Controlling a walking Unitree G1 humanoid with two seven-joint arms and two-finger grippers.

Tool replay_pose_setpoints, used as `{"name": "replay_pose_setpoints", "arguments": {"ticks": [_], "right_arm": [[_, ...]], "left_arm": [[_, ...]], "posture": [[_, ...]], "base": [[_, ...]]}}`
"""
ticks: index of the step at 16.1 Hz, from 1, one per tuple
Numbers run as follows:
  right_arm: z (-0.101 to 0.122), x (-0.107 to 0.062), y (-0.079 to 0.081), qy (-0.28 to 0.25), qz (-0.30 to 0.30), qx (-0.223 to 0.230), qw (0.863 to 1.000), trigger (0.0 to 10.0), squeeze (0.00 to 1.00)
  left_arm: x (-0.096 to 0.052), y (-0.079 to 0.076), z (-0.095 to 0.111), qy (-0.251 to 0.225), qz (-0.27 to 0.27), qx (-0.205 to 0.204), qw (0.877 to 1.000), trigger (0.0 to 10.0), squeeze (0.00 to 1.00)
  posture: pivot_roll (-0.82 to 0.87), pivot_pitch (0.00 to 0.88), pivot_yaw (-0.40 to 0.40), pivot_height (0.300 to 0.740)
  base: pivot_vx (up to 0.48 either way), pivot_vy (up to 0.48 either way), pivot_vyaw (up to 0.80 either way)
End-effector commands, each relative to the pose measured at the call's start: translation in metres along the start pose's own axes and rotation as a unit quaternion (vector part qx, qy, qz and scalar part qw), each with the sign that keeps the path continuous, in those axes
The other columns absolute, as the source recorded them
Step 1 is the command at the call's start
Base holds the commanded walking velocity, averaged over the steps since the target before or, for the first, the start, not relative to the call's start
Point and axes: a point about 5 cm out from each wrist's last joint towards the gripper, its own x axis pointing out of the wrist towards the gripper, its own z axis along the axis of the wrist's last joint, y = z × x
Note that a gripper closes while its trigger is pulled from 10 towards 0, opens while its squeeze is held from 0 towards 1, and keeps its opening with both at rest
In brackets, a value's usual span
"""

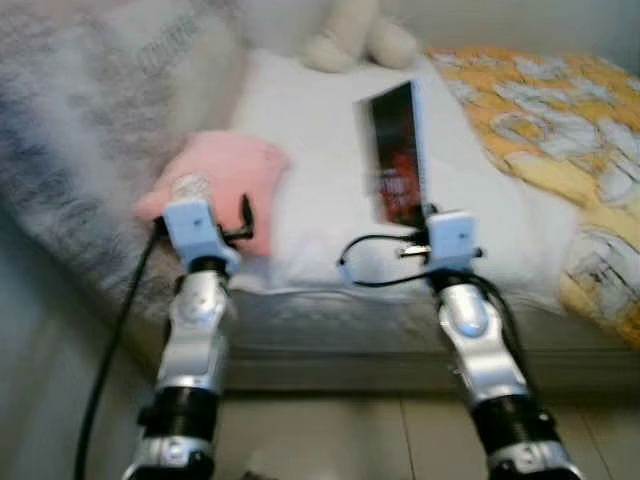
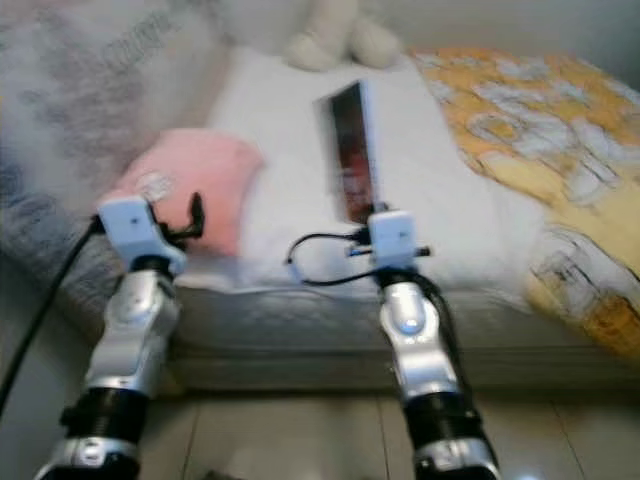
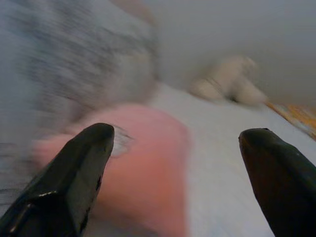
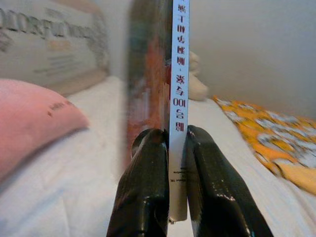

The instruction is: Clean up the room

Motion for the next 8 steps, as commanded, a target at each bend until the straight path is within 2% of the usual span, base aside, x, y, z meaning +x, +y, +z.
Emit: {"name": "replay_pose_setpoints", "arguments": {"ticks": [1,4,7,8], "right_arm": [[0.0087,0.0037,0.0018,-0.022,0.003,0.007,1.000,0.0,0.00],[0.0099,0.0070,0.0030,-0.023,0.011,0.008,1.000,0.0,0.00],[0.0102,0.0082,0.0050,-0.028,0.015,0.007,0.999,0.0,0.00],[0.0099,0.0080,0.0056,-0.026,0.015,0.002,1.000,0.0,0.00]], "left_arm": [[-0.0003,0.0043,-0.0015,0.008,0.012,0.002,1.000,10.0,0.00],[0.0002,0.0043,0.0053,-0.011,0.004,0.016,1.000,10.0,0.00],[-0.0007,-0.0016,0.0079,-0.016,-0.033,0.052,0.998,10.0,0.00],[-0.0004,-0.0023,0.0080,-0.015,-0.039,0.052,0.998,10.0,0.00]], "posture": [[-0.09,0.000,0.025,0.740],[-0.07,0.000,0.016,0.740],[-0.07,0.000,0.011,0.740],[-0.06,0.000,0.011,0.740]], "base": [[0.446,0.000,0.00],[0.451,0.000,0.00],[0.454,0.000,0.00],[0.454,0.000,0.00]]}}
